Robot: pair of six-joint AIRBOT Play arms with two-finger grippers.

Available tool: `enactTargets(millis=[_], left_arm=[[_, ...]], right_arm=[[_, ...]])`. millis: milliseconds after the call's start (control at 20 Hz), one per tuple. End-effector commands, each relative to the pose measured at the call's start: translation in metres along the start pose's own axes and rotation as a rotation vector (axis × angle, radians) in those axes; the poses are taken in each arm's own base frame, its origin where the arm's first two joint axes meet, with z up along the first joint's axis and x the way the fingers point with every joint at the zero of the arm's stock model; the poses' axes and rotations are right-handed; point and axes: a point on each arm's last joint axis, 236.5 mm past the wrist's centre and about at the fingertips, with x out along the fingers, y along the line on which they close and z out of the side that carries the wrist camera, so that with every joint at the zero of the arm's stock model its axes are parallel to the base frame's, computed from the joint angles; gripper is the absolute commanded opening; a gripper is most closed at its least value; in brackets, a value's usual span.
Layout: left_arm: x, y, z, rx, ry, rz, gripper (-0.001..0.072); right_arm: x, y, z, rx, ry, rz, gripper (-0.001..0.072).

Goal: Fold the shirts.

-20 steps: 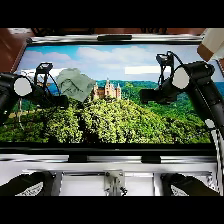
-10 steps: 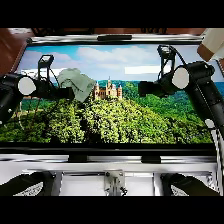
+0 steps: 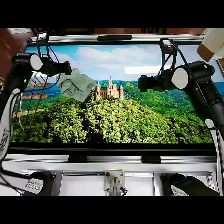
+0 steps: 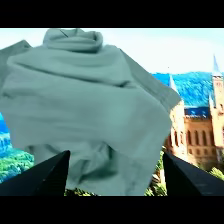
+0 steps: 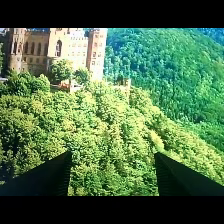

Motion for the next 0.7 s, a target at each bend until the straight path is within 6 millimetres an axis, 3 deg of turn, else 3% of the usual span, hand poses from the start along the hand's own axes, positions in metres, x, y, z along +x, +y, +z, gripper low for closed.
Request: enactTargets(millis=[0, 150, 300, 350, 450, 550, 650], left_arm=[[0.065, 0.041, -0.012, -0.044, 0.156, 0.060, 0.0672], [0.097, 0.047, -0.053, -0.072, 0.315, 0.059, 0.0670], [0.115, 0.049, -0.063, -0.074, 0.326, 0.060, 0.0667], [0.118, 0.049, -0.061, -0.074, 0.316, 0.059, 0.0626], [0.115, 0.049, -0.058, -0.074, 0.308, 0.058, 0.0056], [0.097, 0.042, -0.040, -0.075, 0.264, 0.041, 0.0039], [0.053, 0.016, -0.004, -0.067, 0.160, -0.017, 0.0039]], right_arm=[[0.000, -0.001, 0.000, -0.043, 0.000, -0.008, 0.0626], [0.000, -0.001, -0.009, -0.037, 0.037, -0.003, 0.0626], [-0.001, 0.001, -0.014, -0.032, 0.058, 0.004, 0.0626], [-0.001, 0.002, -0.014, -0.030, 0.058, 0.008, 0.0626], [-0.001, 0.003, -0.014, -0.030, 0.059, 0.011, 0.0626], [-0.001, 0.005, -0.014, -0.033, 0.060, 0.020, 0.0625], [-0.005, 0.011, -0.014, -0.065, 0.056, 0.047, 0.0624]])
